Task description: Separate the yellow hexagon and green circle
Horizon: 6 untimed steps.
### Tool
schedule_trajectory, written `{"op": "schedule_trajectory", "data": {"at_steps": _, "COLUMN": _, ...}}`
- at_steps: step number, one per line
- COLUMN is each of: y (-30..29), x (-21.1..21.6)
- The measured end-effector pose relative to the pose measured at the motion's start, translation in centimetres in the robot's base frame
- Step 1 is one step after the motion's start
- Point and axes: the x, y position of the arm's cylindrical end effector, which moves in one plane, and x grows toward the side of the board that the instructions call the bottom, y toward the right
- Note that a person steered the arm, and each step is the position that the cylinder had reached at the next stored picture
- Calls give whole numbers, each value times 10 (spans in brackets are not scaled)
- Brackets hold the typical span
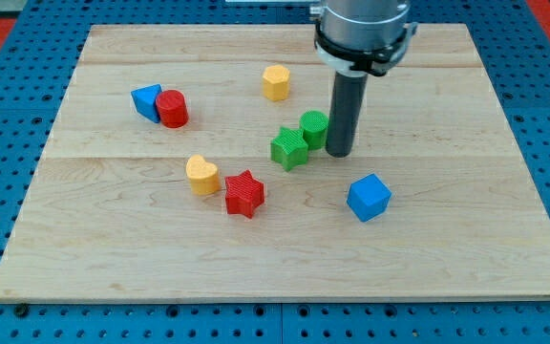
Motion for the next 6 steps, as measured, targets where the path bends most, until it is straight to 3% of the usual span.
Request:
{"op": "schedule_trajectory", "data": {"at_steps": 3, "y": -81, "x": -55}}
{"op": "schedule_trajectory", "data": {"at_steps": 4, "y": -36, "x": -55}}
{"op": "schedule_trajectory", "data": {"at_steps": 6, "y": -47, "x": -102}}
